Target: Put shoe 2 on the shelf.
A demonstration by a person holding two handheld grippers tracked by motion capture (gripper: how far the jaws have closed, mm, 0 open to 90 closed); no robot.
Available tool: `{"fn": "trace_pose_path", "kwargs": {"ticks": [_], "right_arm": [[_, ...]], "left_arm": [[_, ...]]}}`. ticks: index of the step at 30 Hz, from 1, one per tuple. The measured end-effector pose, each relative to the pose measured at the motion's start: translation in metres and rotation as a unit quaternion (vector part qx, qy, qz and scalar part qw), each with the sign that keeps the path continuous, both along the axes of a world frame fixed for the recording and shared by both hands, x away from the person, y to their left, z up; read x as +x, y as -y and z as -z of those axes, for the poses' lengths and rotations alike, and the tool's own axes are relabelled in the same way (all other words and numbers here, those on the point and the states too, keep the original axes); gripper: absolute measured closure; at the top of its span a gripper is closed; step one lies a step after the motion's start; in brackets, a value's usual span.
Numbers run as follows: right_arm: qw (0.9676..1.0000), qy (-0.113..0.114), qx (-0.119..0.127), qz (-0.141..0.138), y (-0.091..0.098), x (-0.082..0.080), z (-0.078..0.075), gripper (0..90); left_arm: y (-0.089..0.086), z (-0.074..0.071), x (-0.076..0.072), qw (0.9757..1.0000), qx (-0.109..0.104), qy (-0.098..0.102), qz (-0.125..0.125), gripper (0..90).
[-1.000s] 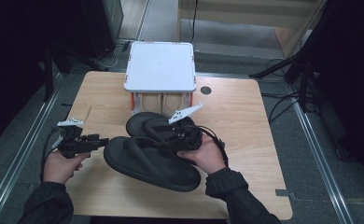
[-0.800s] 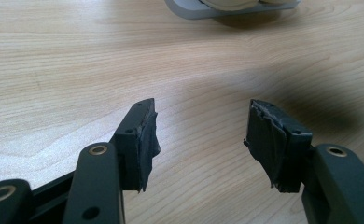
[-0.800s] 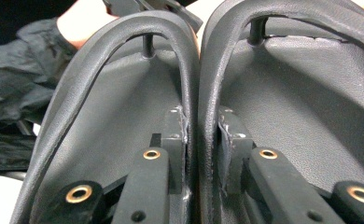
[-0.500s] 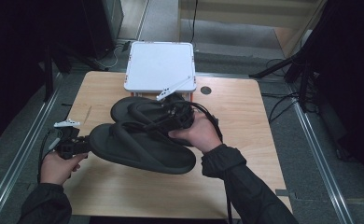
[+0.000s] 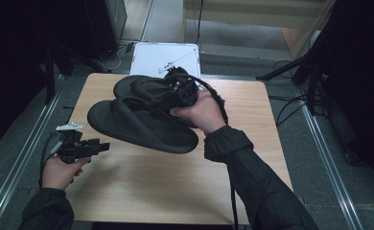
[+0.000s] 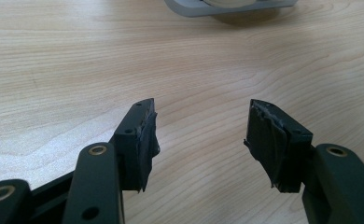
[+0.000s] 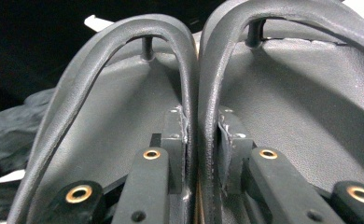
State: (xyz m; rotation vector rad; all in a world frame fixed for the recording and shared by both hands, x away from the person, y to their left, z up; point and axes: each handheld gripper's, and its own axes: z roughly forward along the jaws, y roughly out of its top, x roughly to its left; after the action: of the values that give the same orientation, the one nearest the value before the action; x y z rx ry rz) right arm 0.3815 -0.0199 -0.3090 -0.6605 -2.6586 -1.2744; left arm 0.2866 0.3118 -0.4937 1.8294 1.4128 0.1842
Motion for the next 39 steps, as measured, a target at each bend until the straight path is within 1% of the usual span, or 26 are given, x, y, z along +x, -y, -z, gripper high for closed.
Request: {"fn": "trace_pose_path", "kwargs": {"ticks": [5,8,11,13,14,15,16,17,18,19,20,22,23,25,26,27,28,29,30,32,33,34,36,38,39], "right_arm": [[0.9993,0.005,-0.007,0.036,-0.004,0.019,-0.005,76.3],[0.9977,0.005,-0.01,0.067,-0.006,0.034,-0.004,76.3],[0.9942,0.006,-0.014,0.106,-0.006,0.05,-0.002,76.3],[0.9898,0.004,-0.009,0.142,-0.005,0.059,0.0,76.3],[0.9869,0.005,-0.01,0.161,-0.005,0.063,0.001,76.3],[0.9835,0.002,-0.01,0.181,-0.005,0.067,0.003,76.4],[0.9804,0.006,-0.011,0.197,-0.005,0.071,0.004,76.4],[0.9749,0.014,-0.015,0.221,-0.005,0.076,0.007,76.4],[0.972,0.023,-0.016,0.233,-0.005,0.079,0.008,76.4],[0.9671,0.024,-0.016,0.253,-0.006,0.083,0.01,76.4],[0.963,0.026,-0.018,0.268,-0.006,0.087,0.012,76.4],[0.9524,0.022,-0.02,0.303,-0.008,0.095,0.015,76.3],[0.9498,0.02,-0.017,0.312,-0.009,0.098,0.016,76.3],[0.9424,0.018,-0.019,0.334,-0.012,0.105,0.018,76.3],[0.9379,0.015,-0.023,0.346,-0.015,0.108,0.019,76.3],[0.9347,0.015,-0.023,0.354,-0.018,0.112,0.02,76.2],[0.9293,0.015,-0.023,0.368,-0.022,0.115,0.021,76.2],[0.9255,0.014,-0.021,0.378,-0.026,0.119,0.021,76.2],[0.9208,0.01,-0.019,0.389,-0.029,0.121,0.021,76.2],[0.9144,0.01,-0.018,0.404,-0.035,0.126,0.02,76.2],[0.9104,0.01,-0.02,0.413,-0.039,0.13,0.02,76.2],[0.9077,0.011,-0.023,0.419,-0.042,0.131,0.02,76.1],[0.8999,0.013,-0.028,0.435,-0.048,0.135,0.02,76.0],[0.8891,0.014,-0.029,0.457,-0.053,0.139,0.021,76.0],[0.8852,0.014,-0.028,0.464,-0.054,0.141,0.021,76.1]], "left_arm": [[-0.001,0.0,0.0,1.0,-0.001,-0.001,0.001,42.9],[-0.001,0.0,0.0,1.0,-0.001,-0.001,0.002,42.9],[-0.002,0.0,0.0,1.0,-0.004,0.002,-0.001,42.8],[-0.002,0.0,0.001,1.0,-0.005,0.003,-0.001,42.8],[-0.002,0.0,0.001,1.0,-0.006,0.002,0.0,42.9],[-0.001,0.0,0.001,1.0,-0.005,0.001,0.0,42.9],[-0.001,0.0,0.001,1.0,-0.005,0.002,0.001,42.9],[-0.001,0.0,0.001,1.0,-0.004,0.002,0.002,42.9],[-0.001,0.0,0.001,1.0,-0.005,0.004,0.001,42.9],[-0.001,0.0,0.001,1.0,-0.006,0.004,0.001,42.9],[-0.001,0.0,0.001,1.0,-0.007,0.004,0.001,42.9],[-0.001,0.0,0.001,1.0,-0.009,0.003,0.002,42.9],[0.0,0.0,0.002,1.0,-0.009,0.002,0.003,42.9],[0.0,0.0,0.002,0.9999,-0.012,0.002,0.004,42.9],[0.0,0.0,0.002,0.9999,-0.013,0.003,0.005,42.9],[0.0,0.0,0.003,0.9999,-0.014,0.002,0.006,42.9],[0.0,0.0,0.003,0.9998,-0.016,0.003,0.006,42.9],[0.0,0.0,0.004,0.9998,-0.019,0.003,0.005,42.9],[0.0,0.0,0.004,0.9998,-0.02,0.004,0.005,42.9],[-0.001,0.0,0.005,0.9997,-0.022,0.002,0.009,42.9],[-0.001,0.0,0.005,0.9997,-0.023,0.002,0.009,42.9],[0.0,0.0,0.006,0.9996,-0.025,0.004,0.009,42.9],[0.0,0.0,0.007,0.9996,-0.026,0.003,0.014,42.9],[0.001,0.0,0.008,0.9995,-0.026,0.003,0.016,42.9],[0.002,0.0,0.008,0.9995,-0.027,0.002,0.018,43.0]]}}
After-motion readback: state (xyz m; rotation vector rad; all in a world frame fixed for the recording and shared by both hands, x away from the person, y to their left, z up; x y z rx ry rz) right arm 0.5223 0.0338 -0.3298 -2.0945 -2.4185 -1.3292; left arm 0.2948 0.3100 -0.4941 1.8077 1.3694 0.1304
